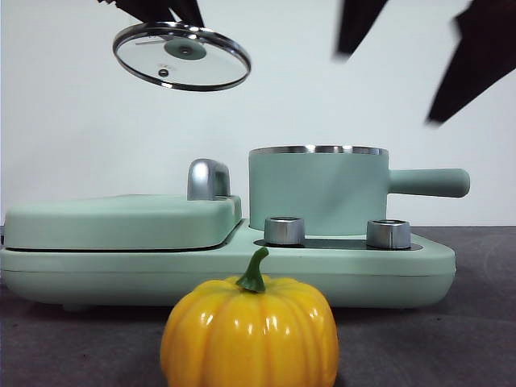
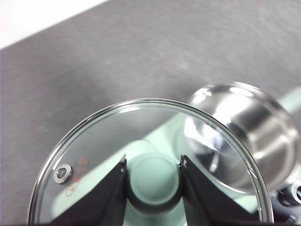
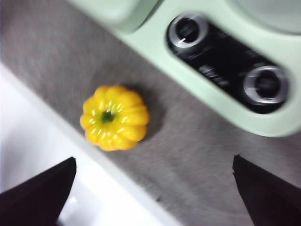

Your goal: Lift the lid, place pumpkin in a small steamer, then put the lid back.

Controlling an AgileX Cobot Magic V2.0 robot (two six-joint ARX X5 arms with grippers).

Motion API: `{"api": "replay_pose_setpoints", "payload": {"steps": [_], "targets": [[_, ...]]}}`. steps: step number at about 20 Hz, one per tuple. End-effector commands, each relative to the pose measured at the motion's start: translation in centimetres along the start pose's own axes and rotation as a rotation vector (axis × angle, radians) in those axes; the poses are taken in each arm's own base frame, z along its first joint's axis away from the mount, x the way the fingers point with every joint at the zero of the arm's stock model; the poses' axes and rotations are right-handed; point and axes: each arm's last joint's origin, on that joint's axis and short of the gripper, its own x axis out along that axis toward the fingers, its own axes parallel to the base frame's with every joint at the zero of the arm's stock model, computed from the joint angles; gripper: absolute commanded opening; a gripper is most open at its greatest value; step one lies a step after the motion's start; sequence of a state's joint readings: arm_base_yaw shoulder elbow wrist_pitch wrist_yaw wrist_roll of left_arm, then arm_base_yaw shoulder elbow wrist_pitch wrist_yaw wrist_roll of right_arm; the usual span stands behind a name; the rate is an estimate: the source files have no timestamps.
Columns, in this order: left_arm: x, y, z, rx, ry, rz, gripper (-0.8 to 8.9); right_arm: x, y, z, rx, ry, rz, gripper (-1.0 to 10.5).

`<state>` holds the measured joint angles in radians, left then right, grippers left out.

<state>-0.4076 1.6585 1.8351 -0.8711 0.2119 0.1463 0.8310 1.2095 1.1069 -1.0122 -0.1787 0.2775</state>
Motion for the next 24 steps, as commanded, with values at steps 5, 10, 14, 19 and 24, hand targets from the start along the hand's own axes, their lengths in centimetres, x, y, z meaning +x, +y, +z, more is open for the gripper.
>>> {"api": "replay_pose_setpoints", "payload": {"steps": [5,10,14,19,24], "targets": [[-1.5,2.5,0.4,-0.022,-0.066,0.067,0.18,8.0,3.9,1.7,-0.076,0.162,0.013,5.6],[-1.8,3.6,0.2,-0.042,-0.069,0.094,0.18,12.3,4.9,2.1,-0.088,0.217,0.044,5.6],[-1.8,3.7,0.2,-0.044,-0.070,0.097,0.18,14.1,5.2,1.8,-0.099,0.254,0.030,5.6],[-1.8,3.7,0.2,-0.044,-0.071,0.098,0.18,15.4,5.4,1.7,-0.107,0.268,0.017,5.6],[-1.8,3.7,0.2,-0.045,-0.070,0.097,0.18,15.9,5.3,1.5,-0.118,0.286,0.006,3.7]]}}
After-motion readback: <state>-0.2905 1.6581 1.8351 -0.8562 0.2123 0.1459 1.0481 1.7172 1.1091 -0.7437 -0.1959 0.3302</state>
